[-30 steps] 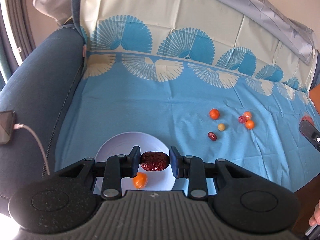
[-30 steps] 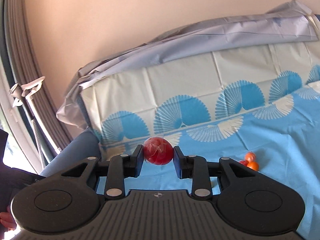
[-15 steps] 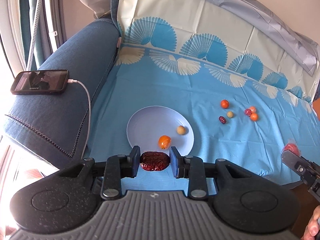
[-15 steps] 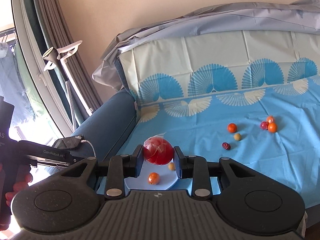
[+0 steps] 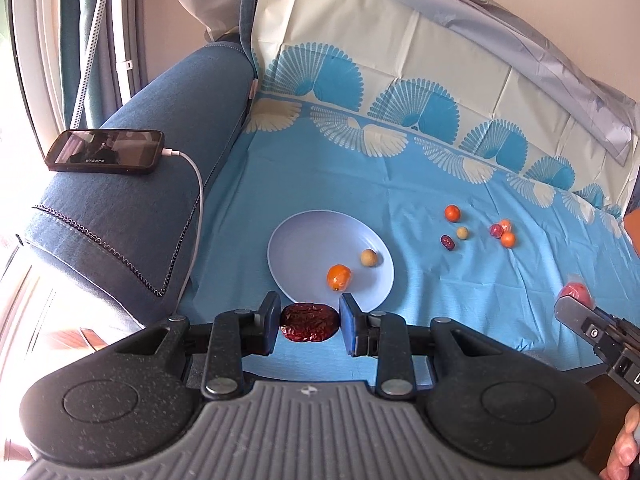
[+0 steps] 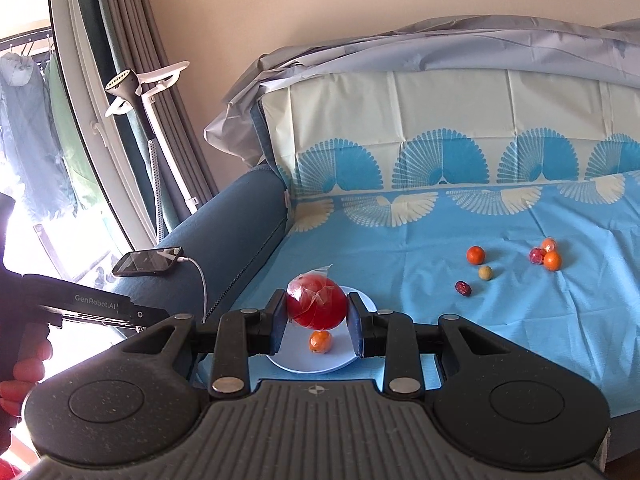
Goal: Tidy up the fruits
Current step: 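Carry the red date and red plum over the plate with both tools, then open both tools to release the date and plum onto the plate, then lift both tools away from the plate, then move both tools toward the cluster of oranges beside the plate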
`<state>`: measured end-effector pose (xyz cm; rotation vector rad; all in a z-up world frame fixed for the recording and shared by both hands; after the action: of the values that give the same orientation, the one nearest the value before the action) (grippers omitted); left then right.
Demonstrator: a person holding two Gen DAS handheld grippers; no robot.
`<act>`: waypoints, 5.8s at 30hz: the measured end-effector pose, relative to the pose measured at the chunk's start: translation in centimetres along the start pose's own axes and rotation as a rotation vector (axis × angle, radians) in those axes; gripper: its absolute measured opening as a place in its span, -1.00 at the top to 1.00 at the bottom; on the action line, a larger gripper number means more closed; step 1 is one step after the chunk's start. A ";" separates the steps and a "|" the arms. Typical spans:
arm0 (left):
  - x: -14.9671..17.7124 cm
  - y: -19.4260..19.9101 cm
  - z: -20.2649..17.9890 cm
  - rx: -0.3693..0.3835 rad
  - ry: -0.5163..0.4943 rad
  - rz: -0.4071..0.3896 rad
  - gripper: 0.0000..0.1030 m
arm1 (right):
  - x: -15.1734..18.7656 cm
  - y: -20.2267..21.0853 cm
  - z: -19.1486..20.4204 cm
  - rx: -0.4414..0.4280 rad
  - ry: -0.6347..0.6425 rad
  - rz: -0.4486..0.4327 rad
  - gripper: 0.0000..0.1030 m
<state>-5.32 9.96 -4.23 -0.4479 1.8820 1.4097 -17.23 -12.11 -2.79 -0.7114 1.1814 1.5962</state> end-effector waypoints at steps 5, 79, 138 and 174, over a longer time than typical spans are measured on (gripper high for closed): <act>0.0 -0.2 0.3 0.000 0.008 0.004 0.32 | 0.0 -0.4 0.0 0.009 0.006 0.010 0.35; -0.7 -25.6 0.5 -0.065 -0.087 0.251 -0.99 | 8.7 -24.8 -2.4 0.047 0.165 0.388 -0.56; 1.9 -0.8 -0.7 -0.114 -0.101 0.004 -0.99 | 2.8 -2.7 3.4 0.055 0.230 0.135 -0.98; 1.0 -7.0 -4.5 -0.089 -0.162 0.117 -0.99 | 3.3 -5.7 -4.5 0.182 0.057 0.169 -0.98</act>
<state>-2.92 3.60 -9.06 -0.2608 1.7440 1.5638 -13.49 -14.83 -9.27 -0.5541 1.4406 1.5891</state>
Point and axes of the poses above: each gripper's, at about its wrist camera, not at the fingertips, and y roughly against the way its jaws point, z to its left, x to its underside, the point moved 10 cm from there along -y, roughly the way its jaws point, and after that the axes turned 6 degrees about -z, right-handed, at the moved point
